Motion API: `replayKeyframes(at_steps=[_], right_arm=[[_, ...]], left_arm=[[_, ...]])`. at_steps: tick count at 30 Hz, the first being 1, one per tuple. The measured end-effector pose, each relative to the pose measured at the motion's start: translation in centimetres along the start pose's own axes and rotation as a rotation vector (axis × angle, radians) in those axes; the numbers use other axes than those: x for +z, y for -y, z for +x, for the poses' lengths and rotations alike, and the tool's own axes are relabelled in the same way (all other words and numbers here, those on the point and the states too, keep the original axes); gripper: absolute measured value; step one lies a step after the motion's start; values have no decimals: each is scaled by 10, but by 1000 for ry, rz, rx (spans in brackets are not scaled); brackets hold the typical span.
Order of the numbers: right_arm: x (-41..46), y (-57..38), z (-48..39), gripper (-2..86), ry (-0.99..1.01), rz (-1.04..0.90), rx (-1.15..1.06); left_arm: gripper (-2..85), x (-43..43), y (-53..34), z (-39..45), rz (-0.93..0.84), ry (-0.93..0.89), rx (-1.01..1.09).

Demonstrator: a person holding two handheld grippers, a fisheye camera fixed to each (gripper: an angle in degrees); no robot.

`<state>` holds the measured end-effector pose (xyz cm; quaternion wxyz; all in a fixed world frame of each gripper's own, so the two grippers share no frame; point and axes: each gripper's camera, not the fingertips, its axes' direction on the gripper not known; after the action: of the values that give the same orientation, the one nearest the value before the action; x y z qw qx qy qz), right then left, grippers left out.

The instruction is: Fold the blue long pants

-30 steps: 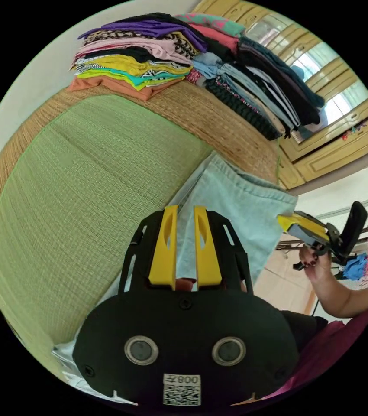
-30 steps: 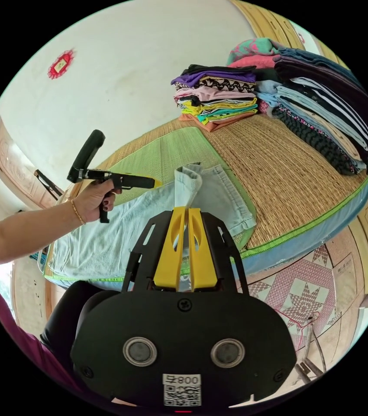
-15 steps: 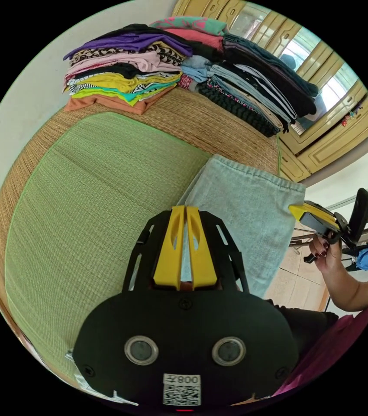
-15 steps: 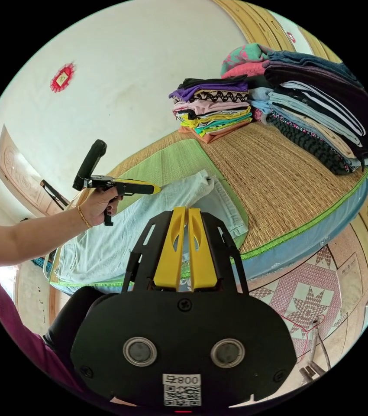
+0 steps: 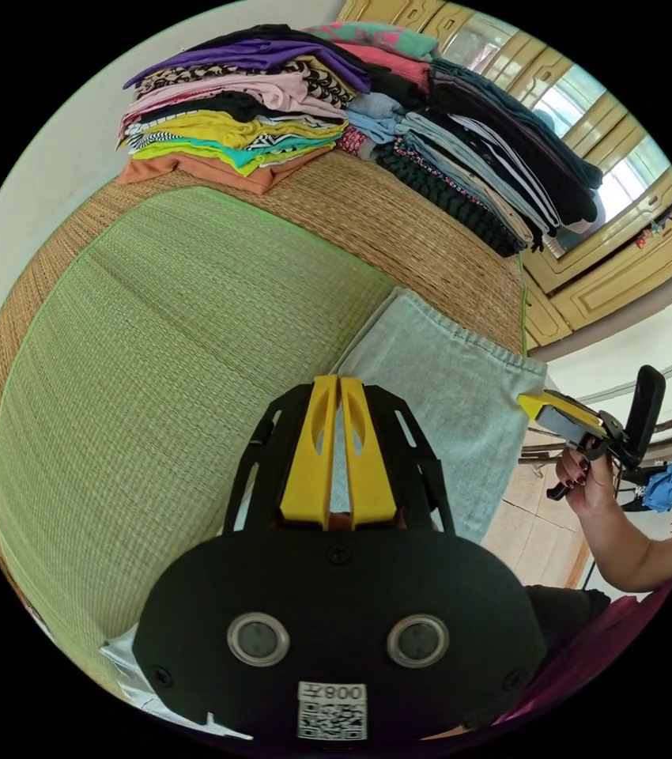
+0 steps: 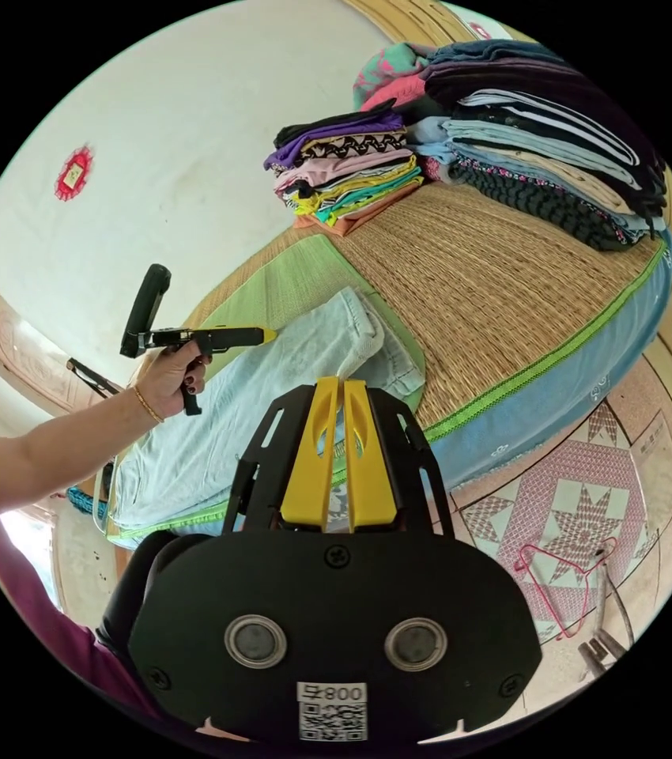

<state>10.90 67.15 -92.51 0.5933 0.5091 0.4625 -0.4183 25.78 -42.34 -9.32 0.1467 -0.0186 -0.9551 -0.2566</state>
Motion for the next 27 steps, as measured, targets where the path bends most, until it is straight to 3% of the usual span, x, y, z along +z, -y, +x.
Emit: replayKeyframes(at_steps=[21,27], right_arm=[[61,-12,82,5,84,-59,188],[44,-21,91,4,60,-12,235]], left_arm=[[6,106,-65,-30,31,-45,-79],[4,125,-109,-41,138,-99,-95]])
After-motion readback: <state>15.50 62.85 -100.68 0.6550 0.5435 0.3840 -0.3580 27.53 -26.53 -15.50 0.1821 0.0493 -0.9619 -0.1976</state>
